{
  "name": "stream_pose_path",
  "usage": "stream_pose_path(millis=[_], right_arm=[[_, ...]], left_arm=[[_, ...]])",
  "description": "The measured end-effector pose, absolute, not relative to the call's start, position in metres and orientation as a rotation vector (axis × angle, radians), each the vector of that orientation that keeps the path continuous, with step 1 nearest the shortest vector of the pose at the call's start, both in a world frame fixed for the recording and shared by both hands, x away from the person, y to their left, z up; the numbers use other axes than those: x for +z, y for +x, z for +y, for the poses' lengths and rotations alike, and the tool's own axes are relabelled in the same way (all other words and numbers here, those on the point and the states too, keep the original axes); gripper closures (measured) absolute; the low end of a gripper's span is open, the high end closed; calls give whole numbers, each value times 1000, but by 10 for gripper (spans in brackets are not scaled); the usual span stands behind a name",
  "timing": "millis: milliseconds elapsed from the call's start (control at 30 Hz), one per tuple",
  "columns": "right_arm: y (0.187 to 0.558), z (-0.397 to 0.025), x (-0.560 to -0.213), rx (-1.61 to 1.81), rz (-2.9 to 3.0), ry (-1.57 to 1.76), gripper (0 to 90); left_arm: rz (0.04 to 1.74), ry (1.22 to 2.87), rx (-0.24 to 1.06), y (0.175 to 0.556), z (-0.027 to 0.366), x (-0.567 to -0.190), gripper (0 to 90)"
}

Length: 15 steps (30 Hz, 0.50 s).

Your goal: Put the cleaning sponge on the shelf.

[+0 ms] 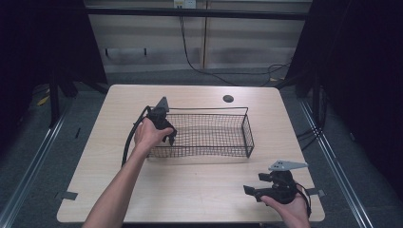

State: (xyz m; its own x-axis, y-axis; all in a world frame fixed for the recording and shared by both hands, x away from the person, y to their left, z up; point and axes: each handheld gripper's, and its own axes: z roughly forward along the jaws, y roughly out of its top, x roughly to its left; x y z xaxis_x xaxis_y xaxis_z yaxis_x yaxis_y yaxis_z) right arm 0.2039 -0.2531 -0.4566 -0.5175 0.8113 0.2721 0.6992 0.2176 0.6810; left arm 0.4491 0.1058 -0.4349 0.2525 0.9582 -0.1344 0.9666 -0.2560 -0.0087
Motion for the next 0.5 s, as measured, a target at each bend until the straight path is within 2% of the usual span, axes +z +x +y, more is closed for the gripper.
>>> stream_pose_path(millis=[500], right_arm=[[204,-253,-457,1181,2341,1457,174]], left_arm=[[1814,2365,-205,448,111,-425,176]])
